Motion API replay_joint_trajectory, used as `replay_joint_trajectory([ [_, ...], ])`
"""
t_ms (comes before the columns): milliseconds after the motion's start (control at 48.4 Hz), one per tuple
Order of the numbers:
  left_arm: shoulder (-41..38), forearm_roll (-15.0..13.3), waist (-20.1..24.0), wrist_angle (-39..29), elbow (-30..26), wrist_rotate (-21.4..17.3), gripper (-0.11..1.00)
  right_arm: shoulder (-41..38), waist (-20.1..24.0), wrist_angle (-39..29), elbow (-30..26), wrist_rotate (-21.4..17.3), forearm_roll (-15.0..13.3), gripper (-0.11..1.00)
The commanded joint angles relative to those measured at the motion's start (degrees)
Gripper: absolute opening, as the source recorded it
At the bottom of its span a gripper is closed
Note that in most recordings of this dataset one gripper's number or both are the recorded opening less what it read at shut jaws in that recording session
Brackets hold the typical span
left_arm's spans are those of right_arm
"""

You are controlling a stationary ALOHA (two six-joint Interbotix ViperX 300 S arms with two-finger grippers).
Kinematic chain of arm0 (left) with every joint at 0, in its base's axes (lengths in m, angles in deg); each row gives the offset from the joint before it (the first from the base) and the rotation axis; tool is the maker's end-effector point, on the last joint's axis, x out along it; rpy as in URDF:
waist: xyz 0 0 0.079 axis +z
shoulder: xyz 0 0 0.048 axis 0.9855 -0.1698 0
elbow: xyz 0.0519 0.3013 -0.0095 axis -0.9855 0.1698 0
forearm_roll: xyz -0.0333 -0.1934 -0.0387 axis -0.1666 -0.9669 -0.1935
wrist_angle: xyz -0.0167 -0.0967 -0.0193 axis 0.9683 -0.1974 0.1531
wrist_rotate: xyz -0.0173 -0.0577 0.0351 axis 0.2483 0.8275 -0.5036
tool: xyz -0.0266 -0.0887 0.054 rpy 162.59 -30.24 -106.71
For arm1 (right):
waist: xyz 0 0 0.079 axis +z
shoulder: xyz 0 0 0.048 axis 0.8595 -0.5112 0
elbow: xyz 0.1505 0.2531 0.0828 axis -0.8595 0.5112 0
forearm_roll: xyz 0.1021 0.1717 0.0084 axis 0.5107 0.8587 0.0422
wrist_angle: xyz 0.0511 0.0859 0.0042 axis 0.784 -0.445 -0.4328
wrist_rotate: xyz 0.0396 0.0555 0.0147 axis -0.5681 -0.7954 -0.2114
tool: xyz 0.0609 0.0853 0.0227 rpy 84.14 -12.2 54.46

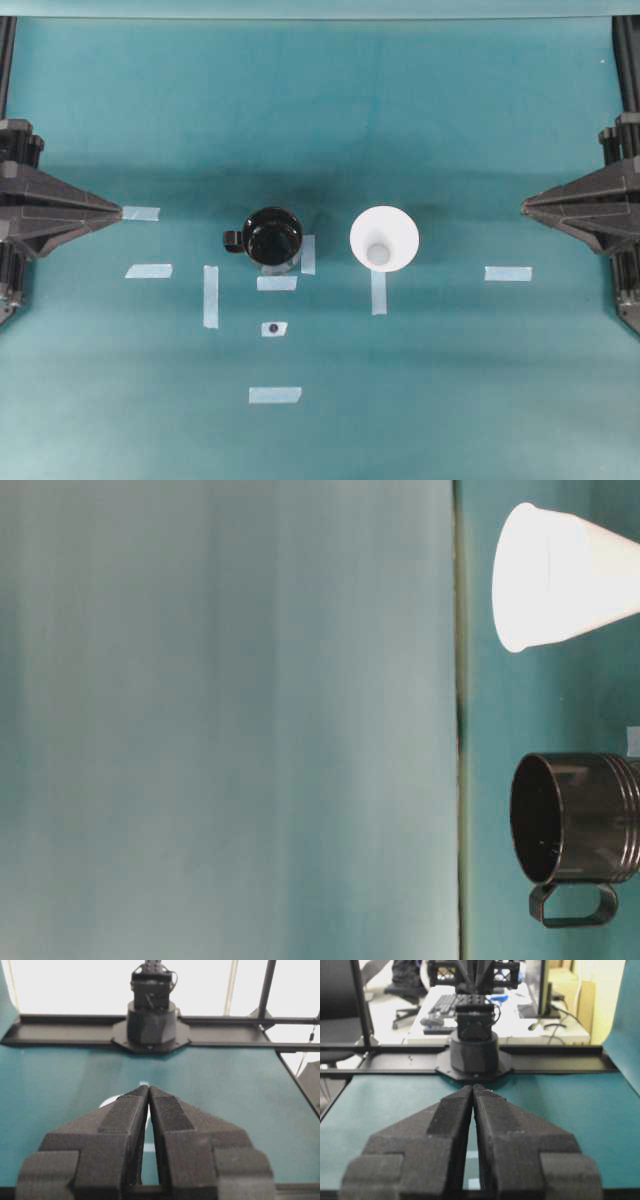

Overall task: Holding the cup holder with the left arm, the right arm places the cup into the cup holder.
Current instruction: 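Move the left gripper to the black cup holder, right to the white cup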

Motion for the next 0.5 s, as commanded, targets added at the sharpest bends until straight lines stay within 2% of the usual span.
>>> replay_joint_trajectory([
  [0,-4.5,0.5,-0.4,0.2,-1.8,3.6,0.16,-1.2,0.1,0.8,-0.4,-0.4,0.7,0.16],
  [41,-6.1,0.5,-0.5,0.1,-2.5,5.3,0.14,-1.1,0.0,1.4,-0.2,-0.8,1.8,0.16],
  [103,-8.4,0.8,-0.6,0.1,-4.0,7.0,0.06,-0.6,0.0,1.8,0.1,-2.5,4.0,0.09],
  [165,-10.2,1.1,-0.6,-0.2,-5.2,7.0,0.03,0.0,-0.1,1.5,0.3,-4.5,5.0,0.04],
  [248,-12.0,1.1,-0.6,-1.4,-6.5,6.1,0.03,0.7,-0.3,-0.4,0.2,-6.2,5.0,0.02],
  [372,-14.2,1.1,-0.4,-6.9,-8.3,4.4,0.03,0.5,-1.1,-7.3,-1.4,-6.4,5.0,0.02],
  [475,-15.2,1.1,0.5,-11.5,-9.9,2.9,0.03,-0.6,-2.9,-15.7,-4.1,-6.4,5.0,0.02],
])
